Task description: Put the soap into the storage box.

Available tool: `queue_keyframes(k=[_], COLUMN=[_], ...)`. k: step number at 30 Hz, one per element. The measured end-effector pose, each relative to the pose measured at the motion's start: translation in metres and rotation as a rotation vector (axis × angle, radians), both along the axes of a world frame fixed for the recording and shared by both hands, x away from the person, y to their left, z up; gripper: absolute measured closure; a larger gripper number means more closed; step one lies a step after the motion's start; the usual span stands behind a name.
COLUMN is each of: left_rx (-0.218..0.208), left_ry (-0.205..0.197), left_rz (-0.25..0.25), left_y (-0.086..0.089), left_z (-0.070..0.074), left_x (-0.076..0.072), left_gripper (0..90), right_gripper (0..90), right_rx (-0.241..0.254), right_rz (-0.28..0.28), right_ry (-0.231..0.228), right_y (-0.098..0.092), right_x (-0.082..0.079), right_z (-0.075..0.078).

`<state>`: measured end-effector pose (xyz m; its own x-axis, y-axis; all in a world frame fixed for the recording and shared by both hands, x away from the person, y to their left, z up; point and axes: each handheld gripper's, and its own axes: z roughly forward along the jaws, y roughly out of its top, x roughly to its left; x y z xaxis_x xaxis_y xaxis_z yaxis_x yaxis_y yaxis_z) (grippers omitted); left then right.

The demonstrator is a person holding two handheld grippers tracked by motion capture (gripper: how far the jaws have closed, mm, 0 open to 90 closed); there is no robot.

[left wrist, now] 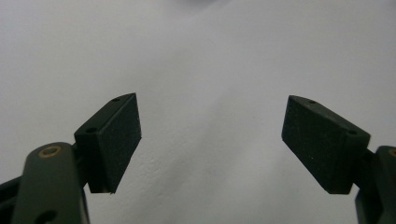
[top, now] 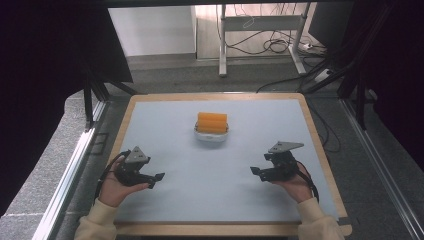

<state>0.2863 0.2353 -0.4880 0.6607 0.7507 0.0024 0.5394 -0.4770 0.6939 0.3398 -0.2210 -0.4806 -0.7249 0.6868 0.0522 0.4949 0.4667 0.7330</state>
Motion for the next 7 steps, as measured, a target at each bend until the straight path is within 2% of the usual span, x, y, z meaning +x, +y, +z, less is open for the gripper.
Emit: queue_keyframes(k=[7], left_rx=[-0.001], left_ry=[-0.001], left_rz=[0.001], left_y=[0.0006], left_z=[0.0006], left_x=[0.0002], left_gripper=[19.6], right_gripper=[24.1], right_rx=[-0.011], right_rz=[0.011], right_ry=[-0.035], right_y=[0.0011], right_x=[-0.0021], right_z=[0.002])
